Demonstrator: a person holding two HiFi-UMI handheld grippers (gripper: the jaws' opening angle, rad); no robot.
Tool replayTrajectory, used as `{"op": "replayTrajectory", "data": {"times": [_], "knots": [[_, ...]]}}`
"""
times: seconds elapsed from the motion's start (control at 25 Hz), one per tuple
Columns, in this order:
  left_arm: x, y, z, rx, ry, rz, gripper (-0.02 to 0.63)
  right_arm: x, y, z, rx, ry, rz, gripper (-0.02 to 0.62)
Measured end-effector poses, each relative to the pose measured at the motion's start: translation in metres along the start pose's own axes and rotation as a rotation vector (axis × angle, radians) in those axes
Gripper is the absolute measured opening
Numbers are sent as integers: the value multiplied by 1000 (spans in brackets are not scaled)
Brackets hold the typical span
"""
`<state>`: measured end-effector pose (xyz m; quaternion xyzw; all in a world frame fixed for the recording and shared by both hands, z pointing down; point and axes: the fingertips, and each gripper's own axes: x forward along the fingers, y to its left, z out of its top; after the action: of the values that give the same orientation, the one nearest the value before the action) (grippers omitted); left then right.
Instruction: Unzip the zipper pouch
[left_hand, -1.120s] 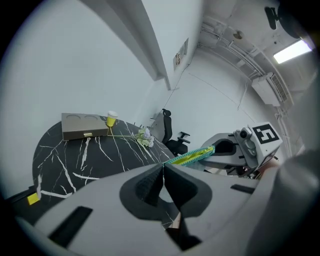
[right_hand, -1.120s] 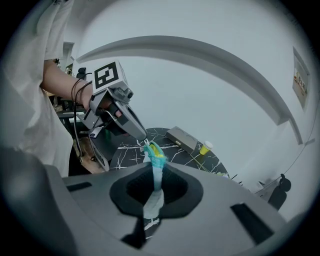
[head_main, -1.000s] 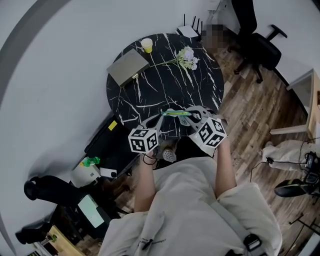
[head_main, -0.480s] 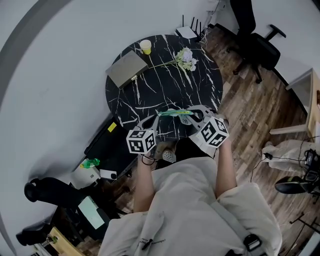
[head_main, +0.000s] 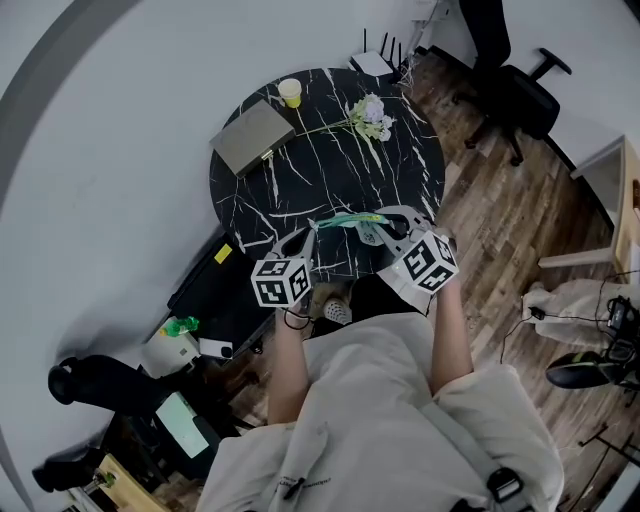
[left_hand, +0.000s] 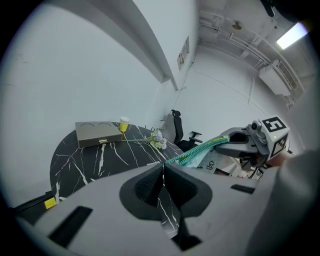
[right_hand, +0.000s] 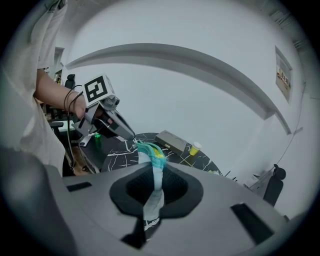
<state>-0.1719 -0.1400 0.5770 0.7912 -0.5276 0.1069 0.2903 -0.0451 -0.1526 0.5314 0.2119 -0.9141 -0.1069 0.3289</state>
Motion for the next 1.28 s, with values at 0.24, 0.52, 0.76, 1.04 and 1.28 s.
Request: {"op": "replayTrajectory", "data": {"times": [0.24,0.52,0.76,1.04,1.28], "knots": [[0,-3,3,25,-19,11,28,5,-5,0,54,-2,-39,20],[-7,-10,15,69,-51,11,31,14,-5,-11,116,37,-74,21],[-13,-12,30,98,-104,24,31,22,-10,-10,244,-4,-106,21],[-16,-26,33,118,-172,-7,31,26,-13,-16,348,7,-158,23],[-21,-24,38,224,-186,17,29,27,-15,-21,416,4,-164,23]]}}
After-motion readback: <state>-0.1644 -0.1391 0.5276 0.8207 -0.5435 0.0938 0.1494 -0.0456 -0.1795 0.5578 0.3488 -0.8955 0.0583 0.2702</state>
